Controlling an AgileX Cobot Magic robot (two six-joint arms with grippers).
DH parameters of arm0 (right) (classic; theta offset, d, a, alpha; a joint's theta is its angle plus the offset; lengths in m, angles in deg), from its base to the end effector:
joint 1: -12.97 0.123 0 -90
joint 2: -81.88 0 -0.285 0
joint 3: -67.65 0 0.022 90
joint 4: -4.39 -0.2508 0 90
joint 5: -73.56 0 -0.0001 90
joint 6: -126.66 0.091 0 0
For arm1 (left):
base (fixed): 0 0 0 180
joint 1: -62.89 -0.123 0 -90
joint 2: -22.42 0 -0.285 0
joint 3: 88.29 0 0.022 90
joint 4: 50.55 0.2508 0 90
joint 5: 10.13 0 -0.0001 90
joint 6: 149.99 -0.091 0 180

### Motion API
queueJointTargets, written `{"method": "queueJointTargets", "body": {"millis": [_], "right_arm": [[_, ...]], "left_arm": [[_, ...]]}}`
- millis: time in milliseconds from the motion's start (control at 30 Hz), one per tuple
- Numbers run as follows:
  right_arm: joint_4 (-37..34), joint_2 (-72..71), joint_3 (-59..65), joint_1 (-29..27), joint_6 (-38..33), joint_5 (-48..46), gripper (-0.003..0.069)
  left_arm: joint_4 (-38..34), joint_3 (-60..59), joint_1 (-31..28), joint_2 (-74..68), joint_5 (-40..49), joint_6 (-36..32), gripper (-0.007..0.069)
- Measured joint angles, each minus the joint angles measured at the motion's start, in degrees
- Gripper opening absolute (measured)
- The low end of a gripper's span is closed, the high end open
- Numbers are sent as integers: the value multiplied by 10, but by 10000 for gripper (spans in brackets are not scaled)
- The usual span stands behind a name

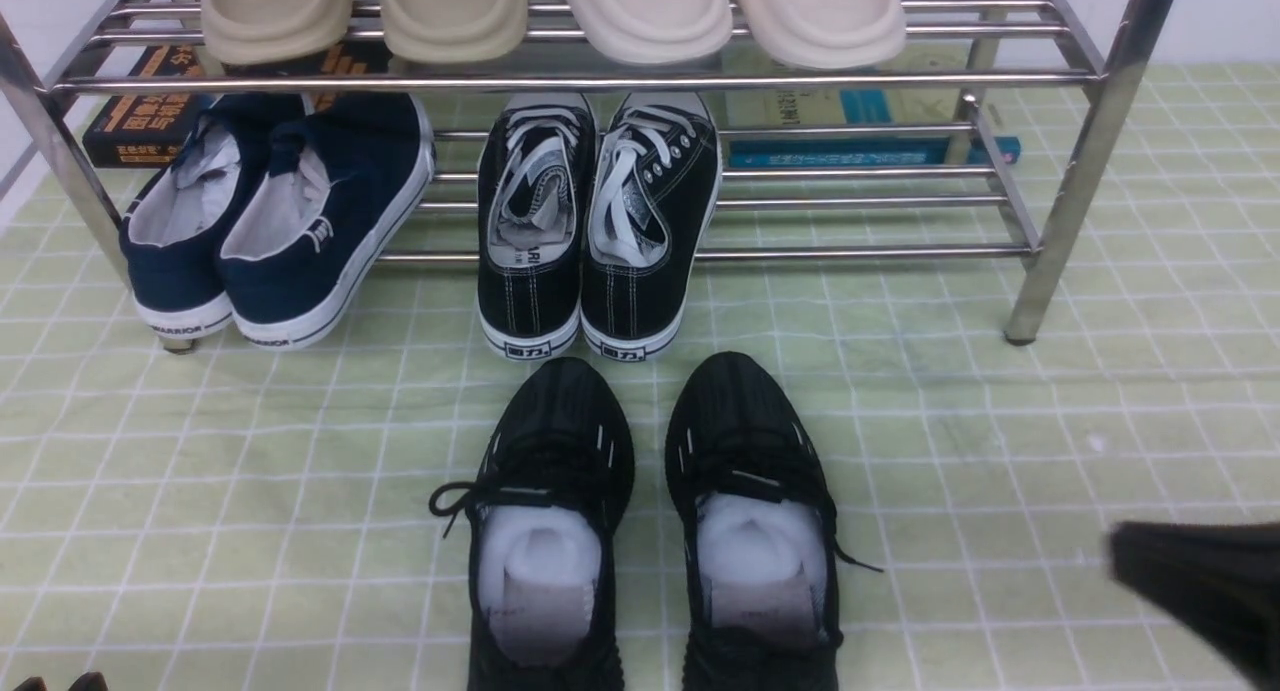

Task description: Take the shoes off the shelf with your hand from the green coffee tablecloth.

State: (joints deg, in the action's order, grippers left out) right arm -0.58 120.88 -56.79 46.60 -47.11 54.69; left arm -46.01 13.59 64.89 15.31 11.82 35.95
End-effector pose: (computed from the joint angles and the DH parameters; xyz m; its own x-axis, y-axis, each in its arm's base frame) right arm 0.0933 0.0651 0.2682 -0.4333 -0.0605 -0.8992 -0.5020 0.8449 0.1850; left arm 0.0523 0.0009 0.1742 -0.2942 -0.0199 -0.9555 -0.0022 0.9998 -0.0201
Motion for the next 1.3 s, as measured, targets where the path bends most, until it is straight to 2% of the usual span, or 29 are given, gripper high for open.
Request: {"method": "queueJointTargets", "body": {"millis": [67,100,167,233,367,467,733,967,1300], "right_arm": [[-4,-54,39,-63,-8,-2,8],[-4,-60,47,-70,-9,-2,8],[-5,-134,92,-148,-12,-3,9],[-5,-192,129,-202,-13,-5,10],[-5,-290,184,-282,-13,-8,15],[-4,-317,211,-317,-13,-9,20],[9,-318,227,-339,-13,-24,29],[9,-318,224,-380,-13,-36,38],[9,-318,224,-382,-13,-37,54]], "left_arm": [[0,0,0,0,0,0,241],[0,0,0,0,0,0,241],[0,0,0,0,0,0,241],[0,0,0,0,0,0,241],[0,0,0,0,0,0,241],[0,0,0,0,0,0,241],[0,0,0,0,0,0,241],[0,0,0,0,0,0,241],[0,0,0,0,0,0,241]]}}
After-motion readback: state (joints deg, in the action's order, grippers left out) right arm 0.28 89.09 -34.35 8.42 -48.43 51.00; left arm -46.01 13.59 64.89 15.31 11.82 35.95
